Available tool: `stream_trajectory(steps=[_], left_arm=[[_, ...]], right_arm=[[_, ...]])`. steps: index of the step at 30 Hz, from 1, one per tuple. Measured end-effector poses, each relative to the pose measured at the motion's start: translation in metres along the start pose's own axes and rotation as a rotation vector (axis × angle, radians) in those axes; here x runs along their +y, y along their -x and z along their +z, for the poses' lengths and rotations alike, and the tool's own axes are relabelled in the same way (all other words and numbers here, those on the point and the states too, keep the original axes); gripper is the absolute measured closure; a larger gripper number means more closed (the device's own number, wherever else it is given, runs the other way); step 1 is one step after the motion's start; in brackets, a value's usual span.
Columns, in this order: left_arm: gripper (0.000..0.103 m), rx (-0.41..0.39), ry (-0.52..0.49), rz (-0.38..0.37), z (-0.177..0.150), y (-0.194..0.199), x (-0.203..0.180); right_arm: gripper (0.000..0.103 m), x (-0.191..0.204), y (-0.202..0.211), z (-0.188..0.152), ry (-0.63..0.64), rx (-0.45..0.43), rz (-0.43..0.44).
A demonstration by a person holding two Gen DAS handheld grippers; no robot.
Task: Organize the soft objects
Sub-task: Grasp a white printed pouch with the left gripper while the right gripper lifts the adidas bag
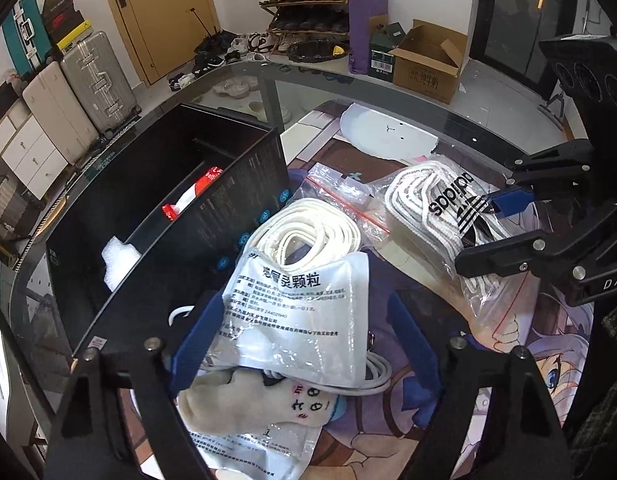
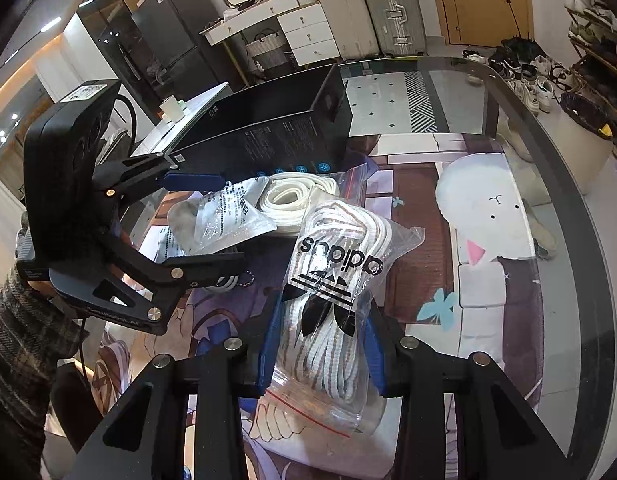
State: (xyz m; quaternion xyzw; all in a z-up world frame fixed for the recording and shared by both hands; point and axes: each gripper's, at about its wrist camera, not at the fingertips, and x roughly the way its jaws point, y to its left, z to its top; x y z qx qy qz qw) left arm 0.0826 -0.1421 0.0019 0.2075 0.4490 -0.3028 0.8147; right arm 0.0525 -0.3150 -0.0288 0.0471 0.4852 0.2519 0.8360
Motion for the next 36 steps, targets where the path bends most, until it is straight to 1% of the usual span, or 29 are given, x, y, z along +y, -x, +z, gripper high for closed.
stream_trajectory(steps=[1, 2, 4, 7, 8, 11, 14, 15, 16, 17, 18, 20, 22, 29, 36], left_arm=[[0.037, -0.003, 0.002, 0.001, 0.000, 0.000, 0.001], [0.040, -0.007, 0.010, 0.001, 0.000, 0.001, 0.002], [0.042, -0.008, 0.011, -0.006, -0.001, 0.002, 0.003], [0.047, -0.003, -0.013, 0.013, -0.001, 0.001, 0.000], [0.051, -0.003, -0.015, 0.019, -0.002, 0.001, -0.001], [0.057, -0.005, 0.005, 0.016, -0.001, 0.003, 0.001], [0.061, -0.005, 0.011, 0.022, -0.002, 0.004, -0.001], [0.070, -0.006, 0.015, 0.020, -0.002, 0.005, -0.001], [0.076, -0.018, 0.025, 0.006, -0.002, 0.006, -0.001], [0.092, -0.021, 0.039, -0.005, -0.001, 0.008, -0.001], [0.098, -0.016, 0.049, 0.012, -0.001, 0.008, -0.001], [0.098, 0.010, 0.047, 0.018, -0.002, 0.005, -0.002], [0.098, 0.008, 0.060, 0.014, -0.003, 0.004, -0.003], [0.099, -0.020, 0.124, -0.007, -0.006, 0.011, 0.000], [0.100, -0.056, 0.186, 0.014, -0.011, 0.025, 0.002]], right_arm=[[0.066, -0.001, 0.000, 0.000, -0.002, -0.001, 0.001], [0.066, -0.001, 0.000, 0.001, -0.004, -0.002, 0.003], [0.066, -0.002, 0.000, 0.001, -0.010, -0.004, 0.011], [0.066, -0.002, 0.001, 0.001, -0.014, -0.007, 0.014], [0.066, -0.002, 0.001, 0.001, -0.013, -0.008, 0.015], [0.066, -0.001, 0.002, 0.001, -0.012, -0.011, 0.015], [0.066, 0.000, 0.004, 0.002, -0.009, -0.017, 0.014], [0.066, 0.000, 0.005, 0.002, -0.009, -0.017, 0.015], [0.066, 0.000, 0.005, 0.002, -0.008, -0.018, 0.014], [0.066, 0.000, 0.005, 0.002, -0.005, -0.018, 0.012], [0.066, 0.000, 0.004, 0.002, -0.005, -0.018, 0.011], [0.066, 0.000, 0.005, 0.002, -0.006, -0.020, 0.013], [0.066, 0.000, 0.006, 0.002, -0.009, -0.021, 0.013], [0.066, 0.001, 0.007, 0.002, -0.008, -0.023, 0.013], [0.066, 0.010, 0.012, 0.009, 0.021, -0.029, 0.011]])
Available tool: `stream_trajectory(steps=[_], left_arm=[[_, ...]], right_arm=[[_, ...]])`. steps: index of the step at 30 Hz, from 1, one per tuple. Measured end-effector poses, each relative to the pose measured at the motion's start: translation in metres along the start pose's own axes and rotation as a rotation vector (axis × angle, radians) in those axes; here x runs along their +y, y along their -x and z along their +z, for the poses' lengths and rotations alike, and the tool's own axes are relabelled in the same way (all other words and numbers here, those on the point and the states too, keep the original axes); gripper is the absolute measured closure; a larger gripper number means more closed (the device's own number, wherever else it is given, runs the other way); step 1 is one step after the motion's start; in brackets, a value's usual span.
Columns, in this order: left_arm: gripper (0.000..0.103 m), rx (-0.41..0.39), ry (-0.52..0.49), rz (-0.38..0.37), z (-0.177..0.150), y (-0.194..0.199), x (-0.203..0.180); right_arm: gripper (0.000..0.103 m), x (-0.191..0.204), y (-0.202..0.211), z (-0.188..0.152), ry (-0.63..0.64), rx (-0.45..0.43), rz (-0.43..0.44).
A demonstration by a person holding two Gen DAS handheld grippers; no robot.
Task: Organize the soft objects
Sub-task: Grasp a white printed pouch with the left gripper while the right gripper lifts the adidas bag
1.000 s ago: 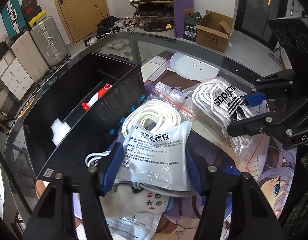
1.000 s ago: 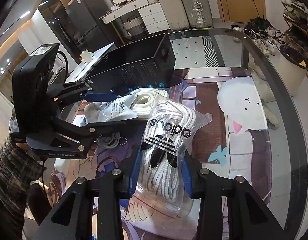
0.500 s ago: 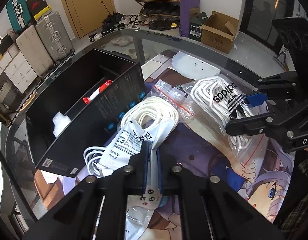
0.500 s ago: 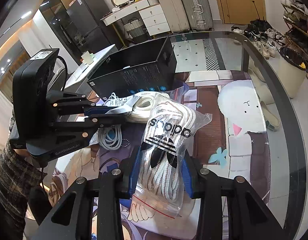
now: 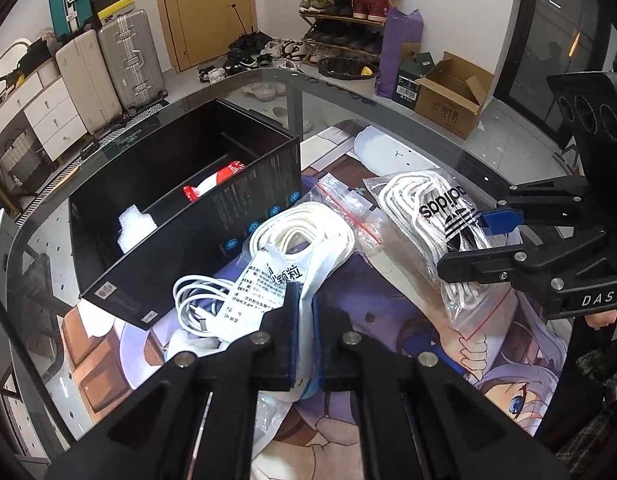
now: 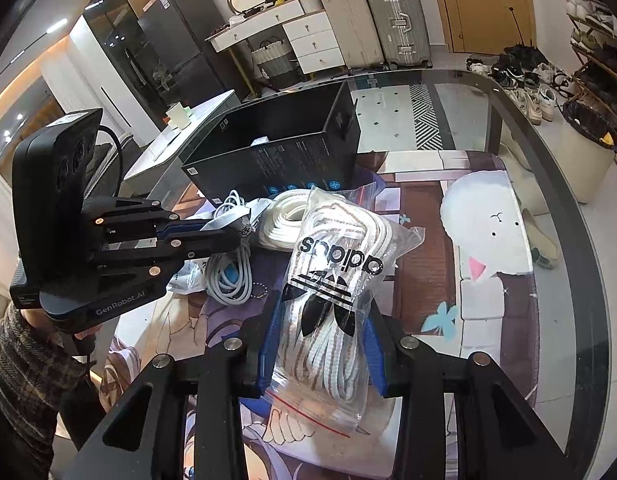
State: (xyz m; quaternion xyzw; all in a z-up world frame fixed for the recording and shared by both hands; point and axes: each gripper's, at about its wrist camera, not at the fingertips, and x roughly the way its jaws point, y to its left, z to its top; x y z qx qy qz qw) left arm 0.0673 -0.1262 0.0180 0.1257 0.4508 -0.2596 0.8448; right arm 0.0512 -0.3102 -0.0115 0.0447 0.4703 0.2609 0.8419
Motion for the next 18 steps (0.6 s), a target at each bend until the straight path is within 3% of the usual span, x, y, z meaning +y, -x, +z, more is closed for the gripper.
stream_trajectory(steps=[9, 18], left_arm=[[0.100, -0.067, 0.144, 0.014, -0.010, 0.022, 0.017], [0.100, -0.148, 0.227, 0.040, -0.018, 0.050, 0.031]], right_arm=[[0.066, 0.014, 0.003, 0.012, 0.046, -0.002, -0.006], [0.066, 0.029, 0.010, 0.026, 0.082, -0.020, -0.004]])
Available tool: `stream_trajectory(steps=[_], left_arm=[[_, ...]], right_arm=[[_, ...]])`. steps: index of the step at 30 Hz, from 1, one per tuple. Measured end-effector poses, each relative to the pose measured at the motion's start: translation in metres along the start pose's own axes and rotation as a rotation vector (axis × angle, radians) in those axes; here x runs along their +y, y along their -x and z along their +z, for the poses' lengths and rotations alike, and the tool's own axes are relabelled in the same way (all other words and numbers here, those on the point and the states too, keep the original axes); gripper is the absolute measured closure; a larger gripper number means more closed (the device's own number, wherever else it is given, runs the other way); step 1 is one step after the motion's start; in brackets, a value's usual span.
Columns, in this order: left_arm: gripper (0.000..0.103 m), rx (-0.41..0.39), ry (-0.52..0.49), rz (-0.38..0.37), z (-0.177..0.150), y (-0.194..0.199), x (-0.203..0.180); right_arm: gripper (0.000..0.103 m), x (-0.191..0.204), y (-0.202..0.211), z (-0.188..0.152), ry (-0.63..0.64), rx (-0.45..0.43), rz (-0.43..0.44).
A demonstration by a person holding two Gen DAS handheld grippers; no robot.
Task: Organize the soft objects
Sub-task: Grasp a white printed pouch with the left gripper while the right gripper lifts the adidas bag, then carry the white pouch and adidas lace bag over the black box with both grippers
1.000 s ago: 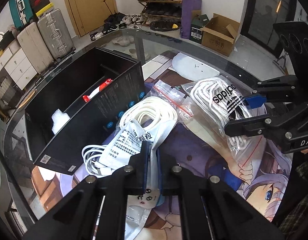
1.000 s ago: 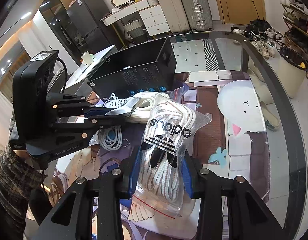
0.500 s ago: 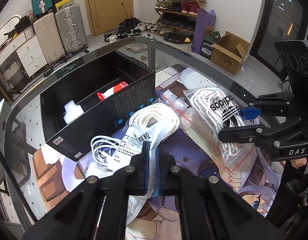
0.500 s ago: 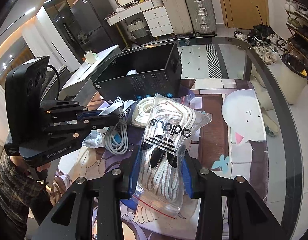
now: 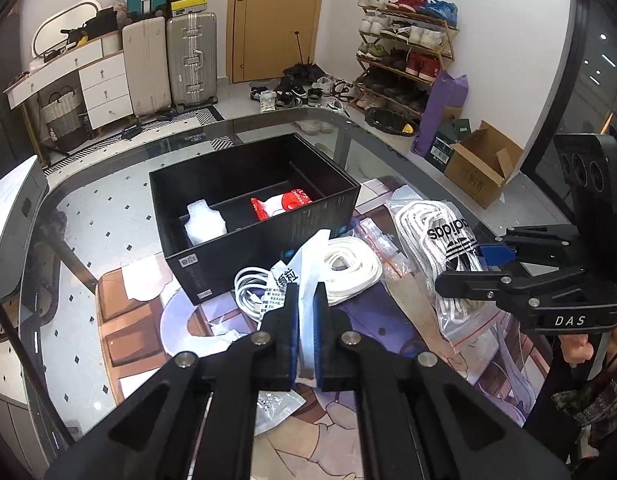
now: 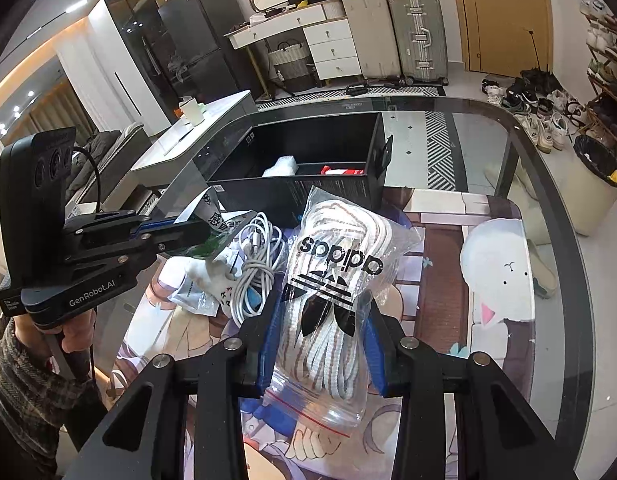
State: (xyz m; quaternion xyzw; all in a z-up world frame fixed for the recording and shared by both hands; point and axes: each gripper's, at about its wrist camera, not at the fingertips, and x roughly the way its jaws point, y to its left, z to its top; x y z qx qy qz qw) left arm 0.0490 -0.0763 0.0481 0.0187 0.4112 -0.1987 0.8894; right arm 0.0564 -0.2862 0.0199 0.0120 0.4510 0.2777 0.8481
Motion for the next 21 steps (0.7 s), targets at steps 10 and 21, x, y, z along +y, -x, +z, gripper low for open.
stream_trajectory(steps=[10, 21], left_arm=[[0.101, -0.052, 0.071, 0.038, 0.004, 0.020, 0.011], [0.101, -0.097, 0.081, 0.068, 0.015, 0.035, 0.016]], right_arm=[[0.066, 0.016, 0.000, 0.020, 0.046, -0.008, 0.002], [0.066, 0.023, -0.001, 0.043, 0.068, -0.029, 0.002]])
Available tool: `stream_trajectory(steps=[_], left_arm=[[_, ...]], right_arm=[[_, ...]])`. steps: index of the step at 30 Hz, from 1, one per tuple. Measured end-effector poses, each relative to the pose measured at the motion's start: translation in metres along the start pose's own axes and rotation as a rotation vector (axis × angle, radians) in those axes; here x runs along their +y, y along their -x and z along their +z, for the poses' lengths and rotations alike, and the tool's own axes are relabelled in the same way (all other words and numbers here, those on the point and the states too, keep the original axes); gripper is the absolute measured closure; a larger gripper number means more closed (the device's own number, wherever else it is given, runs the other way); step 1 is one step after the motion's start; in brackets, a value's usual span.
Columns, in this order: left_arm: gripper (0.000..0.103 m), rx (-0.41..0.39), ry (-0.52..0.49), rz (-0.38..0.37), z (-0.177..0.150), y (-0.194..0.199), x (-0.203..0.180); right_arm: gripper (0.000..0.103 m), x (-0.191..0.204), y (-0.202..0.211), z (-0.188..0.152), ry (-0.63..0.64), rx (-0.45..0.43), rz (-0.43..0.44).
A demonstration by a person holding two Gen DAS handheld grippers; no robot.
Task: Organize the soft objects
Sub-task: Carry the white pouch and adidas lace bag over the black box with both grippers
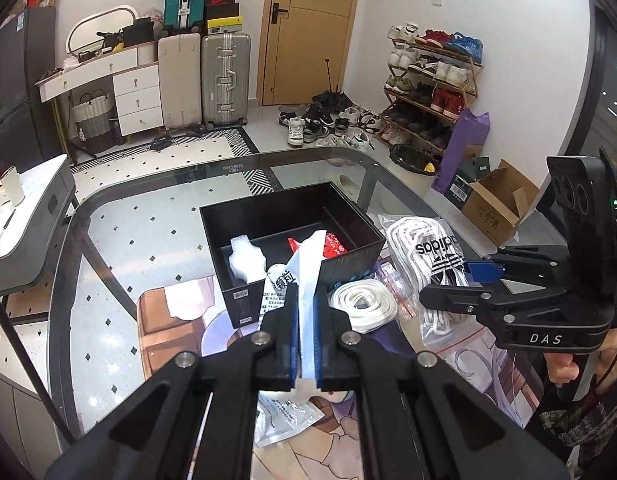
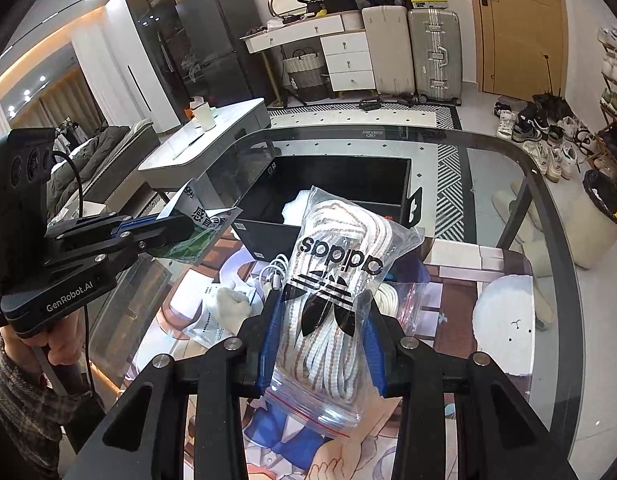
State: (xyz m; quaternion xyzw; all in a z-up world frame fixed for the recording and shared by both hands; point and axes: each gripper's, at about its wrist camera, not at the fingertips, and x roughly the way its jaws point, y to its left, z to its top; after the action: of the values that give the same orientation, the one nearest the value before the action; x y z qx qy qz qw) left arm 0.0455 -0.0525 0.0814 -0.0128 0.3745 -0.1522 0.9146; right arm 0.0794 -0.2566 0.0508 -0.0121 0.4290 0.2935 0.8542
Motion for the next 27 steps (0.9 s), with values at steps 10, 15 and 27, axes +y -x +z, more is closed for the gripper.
stream_trajectory(steps=[10, 15, 27], left_arm=[[0.101, -0.028, 0.000, 0.013, 0.016, 0.002, 0.003], [0.101, -0.029, 0.014, 0.019, 0.023, -0.003, 0.006], [0.101, -0.002, 0.027, 0.042, 0.038, -0.025, 0.017]], right_arm=[[0.066, 0.005, 0.001, 0.026, 0.031, -0.012, -0.007], [0.066, 0.006, -0.003, 0.038, 0.043, -0.013, -0.006], [0.066, 0.006, -0.013, 0.069, 0.061, -0.018, -0.011]])
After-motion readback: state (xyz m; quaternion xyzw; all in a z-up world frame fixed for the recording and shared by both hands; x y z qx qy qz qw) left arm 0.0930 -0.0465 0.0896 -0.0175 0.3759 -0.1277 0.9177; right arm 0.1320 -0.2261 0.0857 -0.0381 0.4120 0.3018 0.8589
